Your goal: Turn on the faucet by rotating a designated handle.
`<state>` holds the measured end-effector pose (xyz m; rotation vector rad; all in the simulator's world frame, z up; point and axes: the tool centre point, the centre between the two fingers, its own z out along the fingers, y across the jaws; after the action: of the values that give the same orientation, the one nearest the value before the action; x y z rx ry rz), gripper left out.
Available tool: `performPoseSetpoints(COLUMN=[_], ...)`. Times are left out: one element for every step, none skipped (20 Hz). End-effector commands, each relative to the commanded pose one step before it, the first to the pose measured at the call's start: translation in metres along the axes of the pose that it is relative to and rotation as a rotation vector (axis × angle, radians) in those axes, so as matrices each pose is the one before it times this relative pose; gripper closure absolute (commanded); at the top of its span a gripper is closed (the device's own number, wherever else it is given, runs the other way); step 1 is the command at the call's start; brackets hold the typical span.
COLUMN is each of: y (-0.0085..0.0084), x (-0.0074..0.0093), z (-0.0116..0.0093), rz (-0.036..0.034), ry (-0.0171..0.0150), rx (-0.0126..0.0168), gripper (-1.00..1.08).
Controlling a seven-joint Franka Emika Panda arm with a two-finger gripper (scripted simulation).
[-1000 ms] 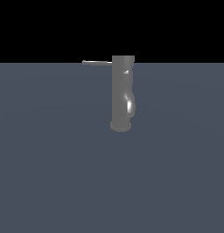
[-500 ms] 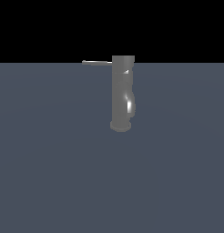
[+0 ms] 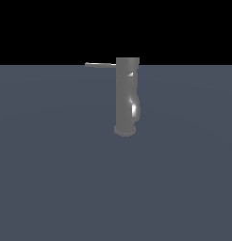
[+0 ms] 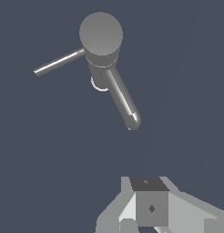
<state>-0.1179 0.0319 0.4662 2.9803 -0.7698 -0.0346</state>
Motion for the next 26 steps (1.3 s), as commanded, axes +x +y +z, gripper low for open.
performPoseSetpoints(y=[-0.00956,-0.00403,-0.00414,-0.00424,-0.00434,-0.00444,-0.00453,-0.00462,-0.00469,-0.00477,-0.00483,-0.0049,-0.00495,-0.00501,-0.00505,-0.00509,-0.00512,-0.00515,-0.00517,-0.00519,-0.0052,-0.0052,-0.0052,-0.00519,-0.00518,-0.00516], x=[0.01163,0.0043,0.00419,0.00407,0.00395,0.00382,0.0037,0.00356,0.00343,0.00329,0.00316,0.00301,0.00287,0.00273,0.00258,0.00244,0.00229,0.00215,0.002,0.00185,0.00171,0.00155,0.00141,0.00126,0.00113,0.00098], z=[0.00398,0.00178,0.00188,0.00197,0.00206,0.00216,0.00225,0.00235,0.00244,0.00253,0.00263,0.00272,0.00281,0.00291,0.003,0.00309,0.00318,0.00327,0.00336,0.00345,0.00354,0.00363,0.00371,0.0038,0.00389,0.00397], rz=[0.05752,0.02241,0.02239,0.02238,0.02236,0.02234,0.02234,0.02232,0.02233,0.02232,0.02232,0.02232,0.02233,0.02233,0.02234,0.02235,0.02237,0.02239,0.02241,0.02243,0.02246,0.02248,0.02252,0.02254,0.02259,0.02261], ry=[0.00336,0.00118,0.00114,0.00108,0.00103,0.00097,0.0009,0.00083,0.00075,0.00067,0.00059,0.0005,0.00041,0.00031,0.00021,0.00011,0.0,-0.00011,-0.00022,-0.00033,-0.00045,-0.00056,-0.00068,-0.0008,-0.00093,-0.00105], rx=[-0.00128,-0.00039,-0.00027,-0.00016,-0.00005,0.00006,0.00017,0.00028,0.00038,0.00047,0.00057,0.00066,0.00074,0.00082,0.0009,0.00097,0.00104,0.0011,0.00116,0.00121,0.00126,0.0013,0.00134,0.00137,0.00139,0.00141], gripper=[1.08,1.08,1.08,1.08,1.08,1.08,1.08,1.08,1.08,1.08,1.08,1.08,1.08,1.08,1.08,1.08,1.08,1.08,1.08,1.08,1.08,1.08,1.08,1.08,1.08,1.08])
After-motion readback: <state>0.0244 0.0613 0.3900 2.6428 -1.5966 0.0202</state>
